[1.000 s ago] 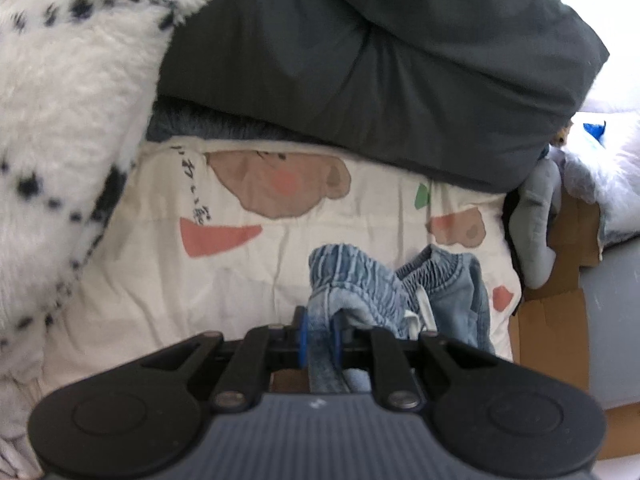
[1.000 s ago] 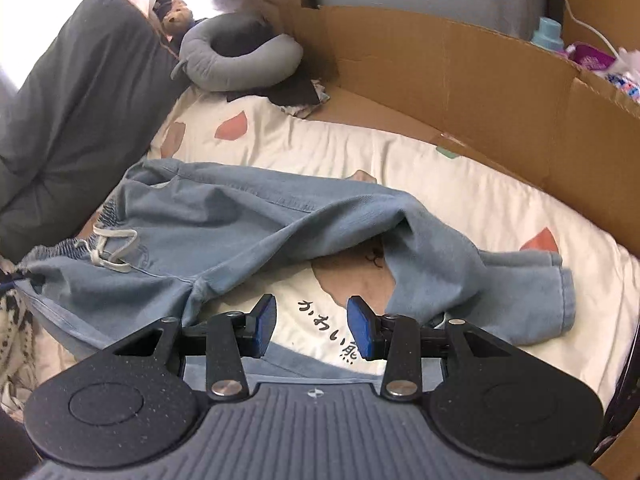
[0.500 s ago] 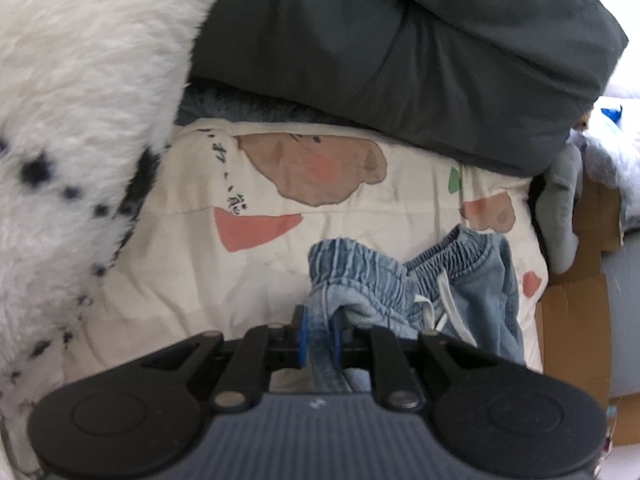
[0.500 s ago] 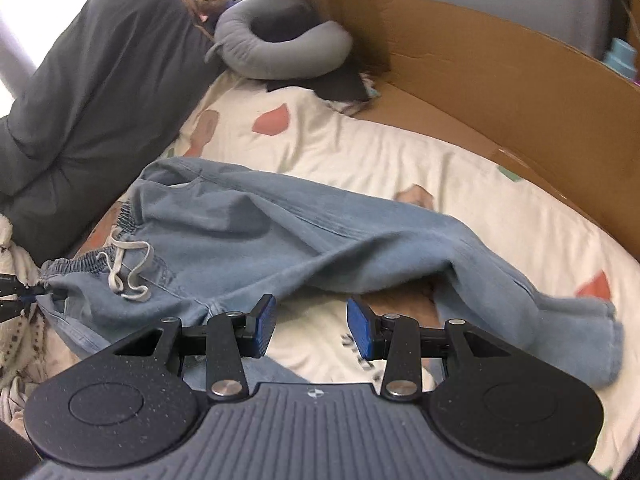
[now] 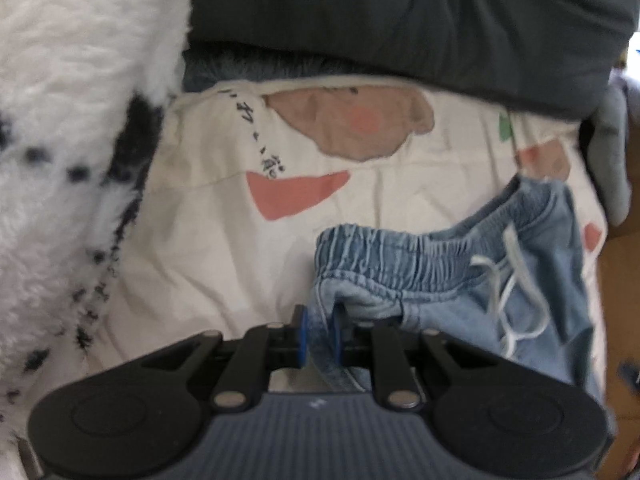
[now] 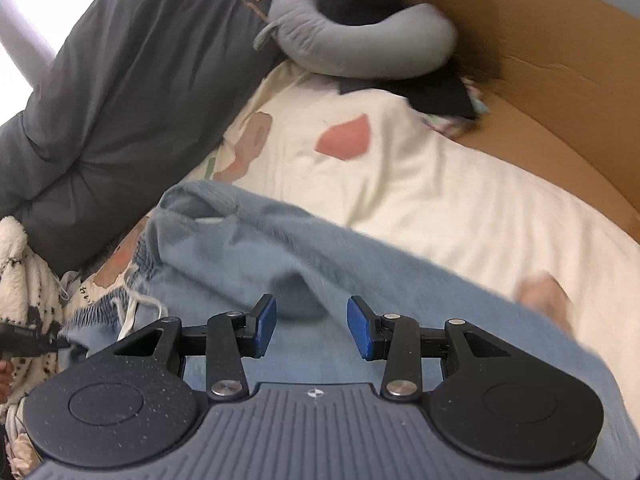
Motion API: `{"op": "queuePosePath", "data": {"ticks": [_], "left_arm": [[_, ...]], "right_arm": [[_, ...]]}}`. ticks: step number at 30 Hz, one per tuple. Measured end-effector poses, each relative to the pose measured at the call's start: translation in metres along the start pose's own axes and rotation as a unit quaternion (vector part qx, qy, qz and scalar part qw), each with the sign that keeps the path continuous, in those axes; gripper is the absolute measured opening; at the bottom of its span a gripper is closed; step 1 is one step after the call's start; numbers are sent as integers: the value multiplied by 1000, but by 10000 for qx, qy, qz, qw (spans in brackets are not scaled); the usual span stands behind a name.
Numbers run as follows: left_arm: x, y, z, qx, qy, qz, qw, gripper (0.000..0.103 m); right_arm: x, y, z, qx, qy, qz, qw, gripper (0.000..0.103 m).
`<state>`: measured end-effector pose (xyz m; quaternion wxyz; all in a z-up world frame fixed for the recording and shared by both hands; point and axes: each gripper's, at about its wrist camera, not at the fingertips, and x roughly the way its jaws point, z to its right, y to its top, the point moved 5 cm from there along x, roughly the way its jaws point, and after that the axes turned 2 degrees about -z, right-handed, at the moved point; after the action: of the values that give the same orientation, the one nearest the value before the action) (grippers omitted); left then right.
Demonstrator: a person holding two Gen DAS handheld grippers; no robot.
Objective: Fold clothes
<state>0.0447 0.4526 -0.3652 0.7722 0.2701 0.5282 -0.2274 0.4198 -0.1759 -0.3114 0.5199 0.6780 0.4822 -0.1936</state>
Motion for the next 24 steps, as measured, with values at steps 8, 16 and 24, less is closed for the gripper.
{"op": "queuePosePath", "data": {"ticks": [8, 16, 24], "left_arm": [[7, -8, -2, 85, 56, 129, 9999, 13], [9, -18, -9, 70, -230, 436, 9988, 13], [10, -26, -12, 117, -395, 554, 9976, 13]], "right_arm": [[71, 74, -44, -527, 476, -121, 9974, 47], [133, 138, -101, -1129, 772, -438, 9896, 47], [192, 157, -176, -1635, 908, -821, 9789, 57]]}}
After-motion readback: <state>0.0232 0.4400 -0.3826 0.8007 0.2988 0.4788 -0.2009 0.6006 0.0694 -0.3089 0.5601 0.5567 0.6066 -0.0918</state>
